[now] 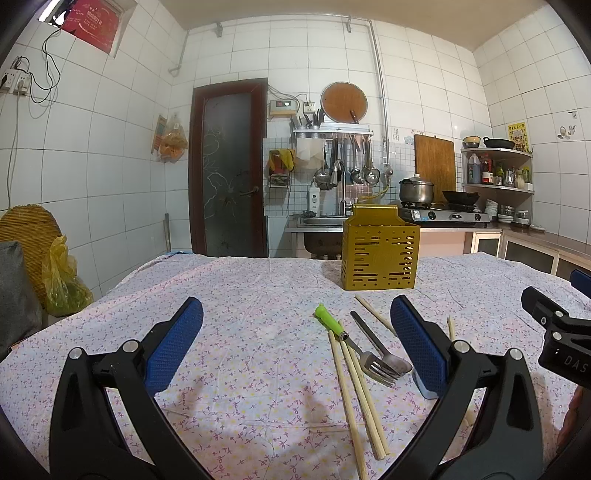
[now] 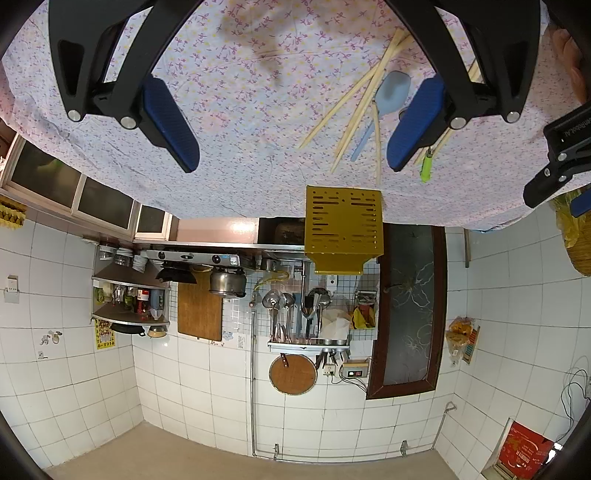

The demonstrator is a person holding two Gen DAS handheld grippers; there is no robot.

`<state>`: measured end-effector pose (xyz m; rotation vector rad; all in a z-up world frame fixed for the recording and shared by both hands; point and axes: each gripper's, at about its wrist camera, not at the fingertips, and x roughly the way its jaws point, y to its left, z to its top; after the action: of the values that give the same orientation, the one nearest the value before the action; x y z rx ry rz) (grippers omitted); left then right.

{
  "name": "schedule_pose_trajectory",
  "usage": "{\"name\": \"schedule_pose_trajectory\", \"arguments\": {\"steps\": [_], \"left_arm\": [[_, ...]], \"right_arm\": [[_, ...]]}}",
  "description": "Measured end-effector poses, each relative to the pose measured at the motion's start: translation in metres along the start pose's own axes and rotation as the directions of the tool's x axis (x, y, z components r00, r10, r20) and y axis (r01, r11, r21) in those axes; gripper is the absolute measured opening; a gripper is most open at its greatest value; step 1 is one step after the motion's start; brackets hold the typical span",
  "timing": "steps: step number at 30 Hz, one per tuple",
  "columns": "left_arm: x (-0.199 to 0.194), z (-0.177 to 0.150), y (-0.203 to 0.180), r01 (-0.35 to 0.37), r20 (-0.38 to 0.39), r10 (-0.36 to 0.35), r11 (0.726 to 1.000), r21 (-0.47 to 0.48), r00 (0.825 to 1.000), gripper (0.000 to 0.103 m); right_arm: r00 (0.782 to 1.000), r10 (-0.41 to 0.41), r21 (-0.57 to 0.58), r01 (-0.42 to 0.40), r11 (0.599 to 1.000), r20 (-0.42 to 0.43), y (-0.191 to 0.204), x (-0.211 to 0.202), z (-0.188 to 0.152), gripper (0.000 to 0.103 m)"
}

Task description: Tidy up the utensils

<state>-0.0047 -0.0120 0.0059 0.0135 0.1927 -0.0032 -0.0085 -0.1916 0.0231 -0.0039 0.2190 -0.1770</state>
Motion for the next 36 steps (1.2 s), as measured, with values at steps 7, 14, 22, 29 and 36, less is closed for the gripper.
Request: {"name": "schedule_pose_trajectory", "arguments": {"steps": [7, 14, 22, 29, 36], "left_arm": [[0.0009, 0.0015, 0.0077, 0.000, 0.003, 0.000, 1.000, 0.003, 1.000, 0.098], [0.0012, 0.0017, 0.0087, 0.000, 0.005, 0.000, 1.000, 0.003, 1.000, 0.098], [0.0010, 0.0022, 0.0083, 0.000, 0.004, 0.000, 1.000, 0.003, 1.000, 0.098], [0.0010, 0.0017, 0.0084, 0.000, 0.006, 0.000, 1.000, 0.004, 1.000, 0.098], [-0.0003, 0.0031, 0.0076, 0.001, 0.006, -0.001, 1.000, 0.005, 1.000, 0.098]], "right_arm": [[1.000, -0.001, 0.003, 0.001, 1.000, 0.001, -0.0007, -0.0004, 0.0003, 0.099], [1.000, -0.001, 0.003, 0.001, 1.000, 0.001, -0.0012, -0.0003, -0.0002, 0.099], [1.000, -0.003, 0.003, 0.002, 1.000, 0.001, -0.0023, -0.0005, -0.0004, 0.099], [1.000, -0.002, 0.003, 0.002, 1.000, 0.002, -0.0018, -0.0006, -0.0002, 0.099], [1.000, -0.004, 0.000, 0.004, 1.000, 0.002, -0.0031, -0.0013, 0.0001, 0.099]]}}
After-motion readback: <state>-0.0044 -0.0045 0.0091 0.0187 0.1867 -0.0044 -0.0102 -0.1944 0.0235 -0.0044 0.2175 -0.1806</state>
